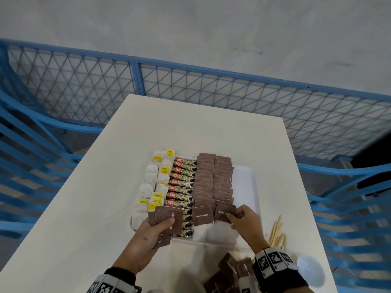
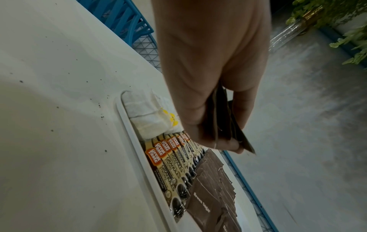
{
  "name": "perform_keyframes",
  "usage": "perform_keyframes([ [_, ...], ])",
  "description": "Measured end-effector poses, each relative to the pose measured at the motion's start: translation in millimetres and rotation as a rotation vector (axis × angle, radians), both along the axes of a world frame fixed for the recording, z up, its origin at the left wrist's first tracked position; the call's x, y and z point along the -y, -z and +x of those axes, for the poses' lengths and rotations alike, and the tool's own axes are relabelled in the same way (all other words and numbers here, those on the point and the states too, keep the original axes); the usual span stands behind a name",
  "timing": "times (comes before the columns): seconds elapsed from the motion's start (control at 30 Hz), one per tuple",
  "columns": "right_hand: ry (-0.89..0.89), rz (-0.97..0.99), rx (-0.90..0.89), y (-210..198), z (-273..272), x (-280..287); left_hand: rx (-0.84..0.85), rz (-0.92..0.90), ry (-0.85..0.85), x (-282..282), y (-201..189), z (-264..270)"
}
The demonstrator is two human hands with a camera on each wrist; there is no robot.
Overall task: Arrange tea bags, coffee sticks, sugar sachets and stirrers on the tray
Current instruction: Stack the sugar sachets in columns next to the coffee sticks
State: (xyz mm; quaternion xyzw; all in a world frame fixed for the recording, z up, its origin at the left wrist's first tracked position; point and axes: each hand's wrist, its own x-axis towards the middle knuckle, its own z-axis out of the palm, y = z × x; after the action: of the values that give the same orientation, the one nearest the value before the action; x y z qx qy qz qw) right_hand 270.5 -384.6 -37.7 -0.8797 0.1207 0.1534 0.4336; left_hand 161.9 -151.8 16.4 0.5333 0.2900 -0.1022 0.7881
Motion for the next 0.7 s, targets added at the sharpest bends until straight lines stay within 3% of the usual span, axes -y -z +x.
perform_keyframes([
  [0.1, -0.030, -0.065, 0.028, 1, 0, 0, 0.001, -0.001, 0.020, 1, -1, 1],
  [0.27, -0.069, -0.157, 0.219, -1, -6, -4, 0.015, -0.001, 0.059, 3, -3, -1],
  [0.4, -0.108, -0.016, 0.320, -13, -17, -25, 0.023, -0.008, 0.069, 3, -6, 0],
  [0.57, -0.500, 0.249, 0.069, -49, -38, -56, 0.035, -0.013, 0.090, 3, -10, -2],
  [0.7, -0.575, 0.429, -0.020, -56, -45, -71, 0.075, -0.023, 0.114, 2, -10, -3],
])
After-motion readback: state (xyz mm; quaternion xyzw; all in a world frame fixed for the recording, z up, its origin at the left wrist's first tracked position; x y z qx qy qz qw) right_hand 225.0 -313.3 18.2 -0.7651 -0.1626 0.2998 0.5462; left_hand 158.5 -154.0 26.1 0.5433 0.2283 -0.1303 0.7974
